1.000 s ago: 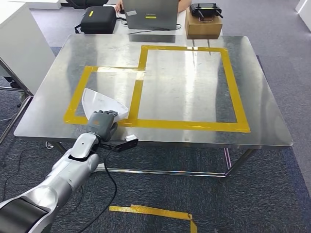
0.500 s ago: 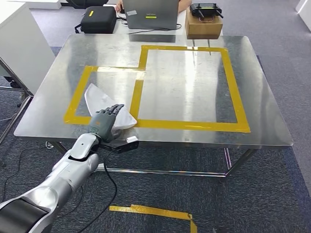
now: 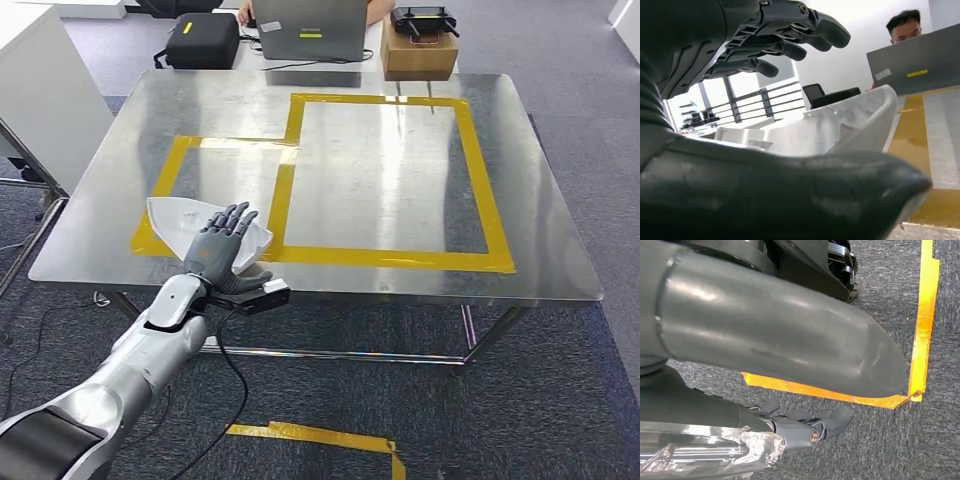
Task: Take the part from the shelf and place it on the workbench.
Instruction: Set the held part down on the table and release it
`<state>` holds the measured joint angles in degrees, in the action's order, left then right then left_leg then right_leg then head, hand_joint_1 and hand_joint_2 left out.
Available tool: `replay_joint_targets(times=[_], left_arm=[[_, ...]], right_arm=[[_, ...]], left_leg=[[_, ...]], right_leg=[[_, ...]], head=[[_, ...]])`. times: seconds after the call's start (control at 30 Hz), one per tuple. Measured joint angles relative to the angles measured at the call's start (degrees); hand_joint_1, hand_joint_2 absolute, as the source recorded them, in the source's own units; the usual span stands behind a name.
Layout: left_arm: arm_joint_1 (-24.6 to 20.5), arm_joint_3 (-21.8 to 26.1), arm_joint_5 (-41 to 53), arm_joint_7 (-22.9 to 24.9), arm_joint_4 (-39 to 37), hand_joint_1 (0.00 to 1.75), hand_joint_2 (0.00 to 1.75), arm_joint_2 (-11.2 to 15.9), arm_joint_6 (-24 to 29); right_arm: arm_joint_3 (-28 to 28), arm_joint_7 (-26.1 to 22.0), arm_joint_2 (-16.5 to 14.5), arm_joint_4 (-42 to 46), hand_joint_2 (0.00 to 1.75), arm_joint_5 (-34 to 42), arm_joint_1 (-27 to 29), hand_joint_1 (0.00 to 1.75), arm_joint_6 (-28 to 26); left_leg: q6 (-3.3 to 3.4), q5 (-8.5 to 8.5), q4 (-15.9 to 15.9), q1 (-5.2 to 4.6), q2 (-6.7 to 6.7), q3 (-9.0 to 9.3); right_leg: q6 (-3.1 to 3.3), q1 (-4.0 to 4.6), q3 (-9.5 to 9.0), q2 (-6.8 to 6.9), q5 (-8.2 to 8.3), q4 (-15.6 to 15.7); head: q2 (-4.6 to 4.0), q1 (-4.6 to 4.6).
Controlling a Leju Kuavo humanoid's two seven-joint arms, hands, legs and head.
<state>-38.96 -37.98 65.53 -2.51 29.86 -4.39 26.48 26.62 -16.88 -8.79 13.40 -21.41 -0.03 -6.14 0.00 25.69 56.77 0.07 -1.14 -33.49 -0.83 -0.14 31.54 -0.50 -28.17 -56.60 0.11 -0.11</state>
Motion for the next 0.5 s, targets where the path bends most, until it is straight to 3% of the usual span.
replay_joint_targets(times=[0.5], left_arm=[[0.06, 0.61, -0.86, 0.07, 1.15, 0.00, 0.00, 0.00, 0.08]], right_arm=[[-0.04, 0.07, 0.00, -0.07, 0.00, 0.12, 0.00, 0.00, -0.05]], left_leg=[[0.00, 0.00, 0.00, 0.00, 0.00, 0.00]], right_leg=[[0.00, 0.00, -0.01, 0.00, 0.00, 0.00]], head=[[0.00, -0.01]])
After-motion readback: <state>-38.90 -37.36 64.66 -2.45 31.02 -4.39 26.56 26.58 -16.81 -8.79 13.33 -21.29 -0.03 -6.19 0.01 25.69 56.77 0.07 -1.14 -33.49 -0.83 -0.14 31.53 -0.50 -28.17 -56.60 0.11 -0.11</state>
